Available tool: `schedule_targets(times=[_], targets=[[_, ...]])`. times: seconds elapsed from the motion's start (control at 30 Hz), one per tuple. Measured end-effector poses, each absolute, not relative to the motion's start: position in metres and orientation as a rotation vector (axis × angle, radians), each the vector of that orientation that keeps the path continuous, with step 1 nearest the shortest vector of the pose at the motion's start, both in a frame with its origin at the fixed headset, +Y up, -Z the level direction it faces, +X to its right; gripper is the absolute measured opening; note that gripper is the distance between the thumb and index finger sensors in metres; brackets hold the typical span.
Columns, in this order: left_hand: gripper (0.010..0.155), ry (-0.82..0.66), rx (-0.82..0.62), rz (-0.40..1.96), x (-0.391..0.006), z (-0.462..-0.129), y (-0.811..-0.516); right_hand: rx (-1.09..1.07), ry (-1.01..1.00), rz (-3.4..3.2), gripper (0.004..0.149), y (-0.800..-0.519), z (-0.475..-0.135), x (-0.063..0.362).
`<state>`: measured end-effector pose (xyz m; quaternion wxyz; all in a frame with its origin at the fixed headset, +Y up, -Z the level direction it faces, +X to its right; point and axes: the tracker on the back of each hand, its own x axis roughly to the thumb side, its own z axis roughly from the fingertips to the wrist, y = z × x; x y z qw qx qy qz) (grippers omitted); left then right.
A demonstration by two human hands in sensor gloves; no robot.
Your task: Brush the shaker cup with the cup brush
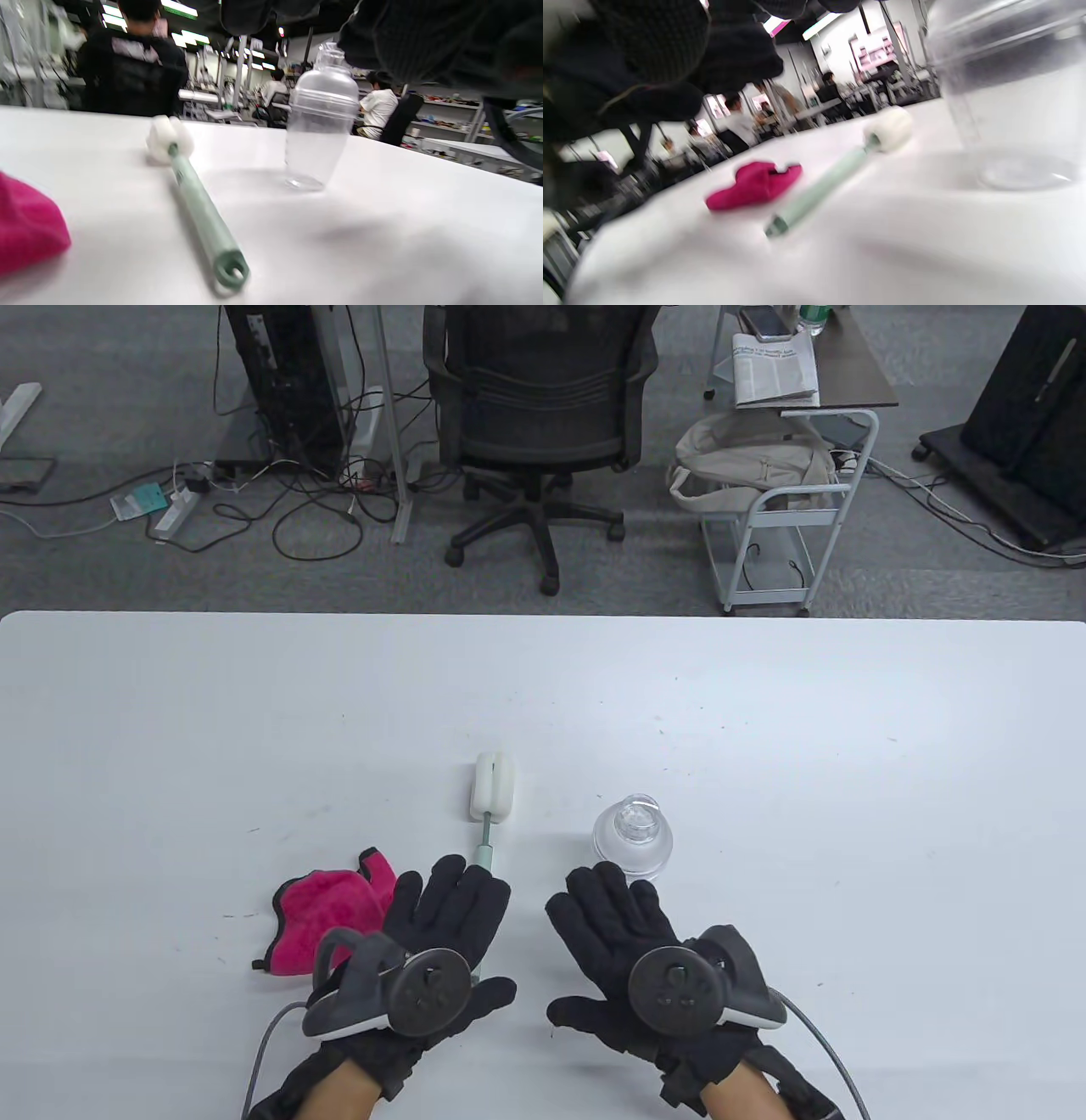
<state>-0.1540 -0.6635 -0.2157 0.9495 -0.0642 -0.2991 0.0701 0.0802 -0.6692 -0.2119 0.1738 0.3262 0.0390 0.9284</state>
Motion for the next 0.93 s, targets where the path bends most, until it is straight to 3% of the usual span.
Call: schedule_targets(times=[0.27, 0.93], targets=[[0.095, -0.622, -0.216, 0.124, -0.151, -0.219, -0.669, 0.835, 0.401, 2.712, 0.090, -0.677, -0.217, 0.079], [0.096, -0.626, -0.290, 0.106, -0.142, -0.217, -0.677, 0.842, 0.501, 2.616, 0.088, -0.688, -0.222, 0.075]])
